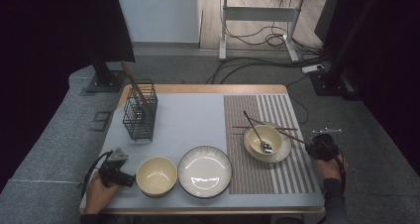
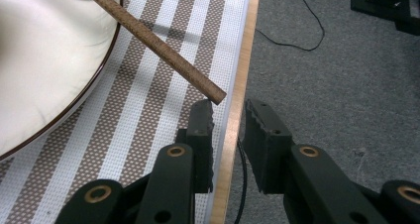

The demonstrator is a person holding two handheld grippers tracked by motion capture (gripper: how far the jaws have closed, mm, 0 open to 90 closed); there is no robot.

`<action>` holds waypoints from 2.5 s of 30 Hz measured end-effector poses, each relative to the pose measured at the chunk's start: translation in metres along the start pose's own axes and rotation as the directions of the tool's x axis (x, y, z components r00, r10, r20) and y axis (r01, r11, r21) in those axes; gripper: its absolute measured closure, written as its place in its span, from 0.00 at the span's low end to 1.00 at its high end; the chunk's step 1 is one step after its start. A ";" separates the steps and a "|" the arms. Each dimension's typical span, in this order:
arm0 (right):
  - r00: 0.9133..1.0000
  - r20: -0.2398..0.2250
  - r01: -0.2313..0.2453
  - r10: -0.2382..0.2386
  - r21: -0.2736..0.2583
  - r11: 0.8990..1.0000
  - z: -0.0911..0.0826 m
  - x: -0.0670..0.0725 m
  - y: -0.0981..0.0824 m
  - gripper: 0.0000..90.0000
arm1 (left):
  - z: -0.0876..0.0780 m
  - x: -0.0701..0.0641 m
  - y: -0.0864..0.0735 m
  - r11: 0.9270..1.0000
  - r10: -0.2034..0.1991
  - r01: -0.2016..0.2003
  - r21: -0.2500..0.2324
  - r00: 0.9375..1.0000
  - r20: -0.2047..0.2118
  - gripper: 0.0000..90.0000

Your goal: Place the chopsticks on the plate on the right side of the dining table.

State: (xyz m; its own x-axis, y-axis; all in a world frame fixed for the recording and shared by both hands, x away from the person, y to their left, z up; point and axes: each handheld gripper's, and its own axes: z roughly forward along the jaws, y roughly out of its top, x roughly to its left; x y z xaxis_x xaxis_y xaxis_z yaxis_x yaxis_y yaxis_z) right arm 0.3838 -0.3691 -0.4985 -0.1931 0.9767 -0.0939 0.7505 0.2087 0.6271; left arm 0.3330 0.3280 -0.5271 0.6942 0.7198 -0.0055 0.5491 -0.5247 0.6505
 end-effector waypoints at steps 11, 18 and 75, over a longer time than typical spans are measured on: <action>1.000 0.008 -0.005 0.005 -0.002 1.000 0.005 -0.004 0.003 0.80 | 0.000 0.000 0.000 1.000 0.000 0.000 0.000 1.000 0.000 0.00; 1.000 0.012 -0.010 0.010 -0.007 1.000 0.007 -0.007 0.003 0.79 | 0.000 0.000 0.000 1.000 0.000 0.000 0.001 1.000 0.000 0.00; 0.997 -0.016 0.075 -0.075 -0.029 0.997 0.022 0.004 0.032 0.85 | 0.000 0.000 0.000 1.000 -0.001 0.001 -0.001 1.000 0.000 0.00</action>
State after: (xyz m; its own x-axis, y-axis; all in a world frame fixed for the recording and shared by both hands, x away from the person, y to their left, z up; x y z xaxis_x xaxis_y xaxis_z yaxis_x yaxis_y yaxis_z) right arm 0.4215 -0.3577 -0.4958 -0.2591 0.9573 -0.1285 0.7152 0.2796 0.6406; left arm 0.3330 0.3281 -0.5271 0.6936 0.7203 -0.0062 0.5495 -0.5236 0.6511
